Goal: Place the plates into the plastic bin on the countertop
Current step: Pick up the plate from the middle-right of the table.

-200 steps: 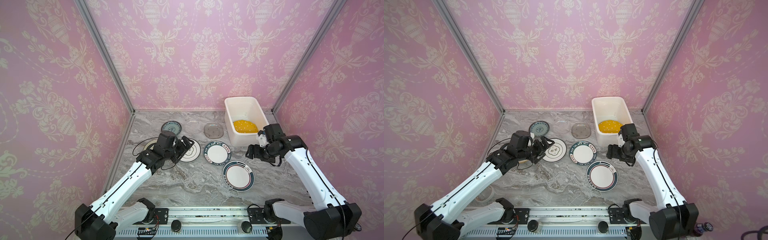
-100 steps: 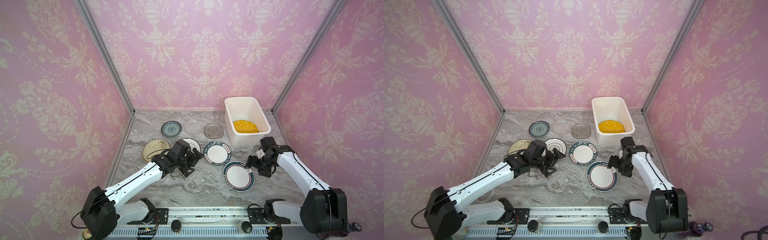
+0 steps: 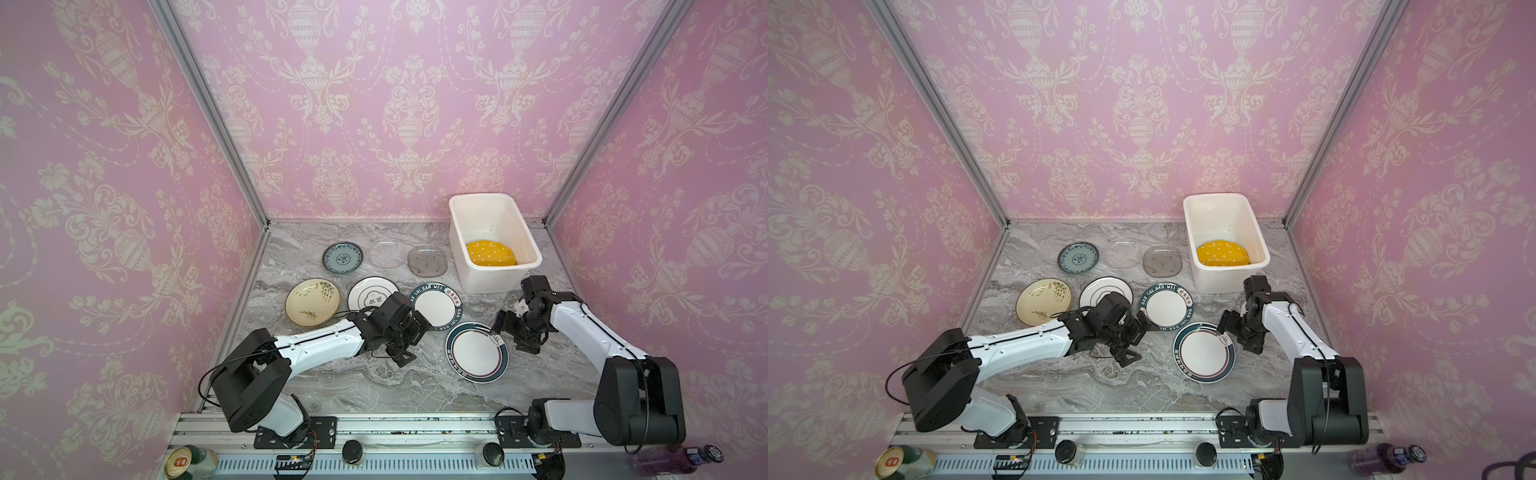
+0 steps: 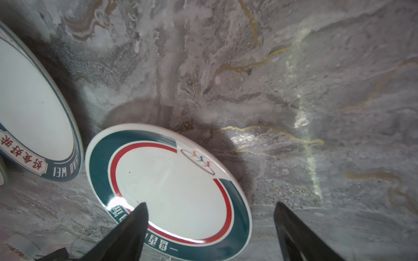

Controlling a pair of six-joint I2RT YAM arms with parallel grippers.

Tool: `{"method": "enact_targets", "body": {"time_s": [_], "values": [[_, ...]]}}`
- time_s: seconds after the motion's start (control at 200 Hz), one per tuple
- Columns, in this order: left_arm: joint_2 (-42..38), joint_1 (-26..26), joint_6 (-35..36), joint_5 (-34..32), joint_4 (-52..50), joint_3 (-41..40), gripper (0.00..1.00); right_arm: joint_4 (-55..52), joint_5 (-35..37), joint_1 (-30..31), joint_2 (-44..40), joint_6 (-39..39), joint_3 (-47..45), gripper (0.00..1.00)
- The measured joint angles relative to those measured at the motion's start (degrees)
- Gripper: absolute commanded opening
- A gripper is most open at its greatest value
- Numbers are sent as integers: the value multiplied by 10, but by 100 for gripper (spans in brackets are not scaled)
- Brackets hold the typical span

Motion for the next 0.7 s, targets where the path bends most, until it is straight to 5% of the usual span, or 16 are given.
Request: {"method": "enact_targets", "body": {"time_s": [0.54,0.701], "values": [[149,-12,-2,83,172,31,97,50,-78,-1,63,-28,-25,81],[163,-16,-8,90,200,33,84,63,-101,-3,63,-30,-31,77]]}}
